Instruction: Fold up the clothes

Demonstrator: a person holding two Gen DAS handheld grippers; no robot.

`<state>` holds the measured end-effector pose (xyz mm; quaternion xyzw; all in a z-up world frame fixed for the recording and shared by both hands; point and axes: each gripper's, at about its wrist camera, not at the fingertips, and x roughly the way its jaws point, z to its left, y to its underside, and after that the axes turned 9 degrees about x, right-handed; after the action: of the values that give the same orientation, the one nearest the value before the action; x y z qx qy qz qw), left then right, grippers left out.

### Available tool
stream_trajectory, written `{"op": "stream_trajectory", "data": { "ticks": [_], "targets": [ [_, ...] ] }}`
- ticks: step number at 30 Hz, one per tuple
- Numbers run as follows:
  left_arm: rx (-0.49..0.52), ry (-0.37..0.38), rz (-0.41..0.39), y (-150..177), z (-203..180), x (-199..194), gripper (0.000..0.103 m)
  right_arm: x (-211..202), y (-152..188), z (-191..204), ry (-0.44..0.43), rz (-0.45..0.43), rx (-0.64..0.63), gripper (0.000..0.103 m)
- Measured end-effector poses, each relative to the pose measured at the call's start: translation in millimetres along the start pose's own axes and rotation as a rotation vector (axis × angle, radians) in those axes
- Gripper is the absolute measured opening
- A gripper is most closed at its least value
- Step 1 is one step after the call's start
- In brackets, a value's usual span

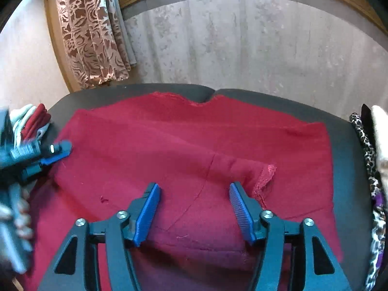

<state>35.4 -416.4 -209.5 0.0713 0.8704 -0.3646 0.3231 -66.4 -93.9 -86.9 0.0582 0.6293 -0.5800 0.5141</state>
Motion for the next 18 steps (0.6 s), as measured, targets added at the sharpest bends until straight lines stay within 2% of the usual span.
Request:
{"op": "stream_trajectory", "data": {
  "ticks": [1,4,7,8,9,12,13,15,17,18],
  "targets": [
    [-0.014,-0.007,-0.016,-1,5,2,0.002,3,0,1,0.0,0.007,-0.004,0.066],
    [0.025,-0.097,-0.011,-30,-2,22,0.002,8,0,6,-0.001,0.013,-0.019,0.072],
    [0.111,-0.161,0.017,-34,-24,24,0.001,11,0,6,0.005,0.01,-0.012,0.073],
    [0.142,-0.174,0.025,-30,-32,19,0.012,13,-1,5,0.004,0.01,-0.005,0.075],
    [0.157,-0.158,0.024,-25,-39,5,0.017,15,-3,4,-0.004,0.01,0.007,0.077],
    [0.134,-0.084,-0.069,-7,-50,-37,0.02,16,-5,3,-0.025,0.015,0.017,0.081],
    [0.146,-0.095,-0.09,1,-50,-45,0.025,16,-6,4,-0.031,0.017,0.017,0.084],
    [0.146,-0.116,-0.063,14,-40,-43,0.028,17,-5,6,-0.038,0.026,0.009,0.09],
    [0.074,-0.044,0.005,22,-22,-34,0.028,18,-7,11,-0.049,0.06,-0.01,0.1],
    [0.038,0.01,-0.039,22,-15,-41,0.029,20,-11,14,-0.042,0.09,-0.016,0.101]
  ]
}}
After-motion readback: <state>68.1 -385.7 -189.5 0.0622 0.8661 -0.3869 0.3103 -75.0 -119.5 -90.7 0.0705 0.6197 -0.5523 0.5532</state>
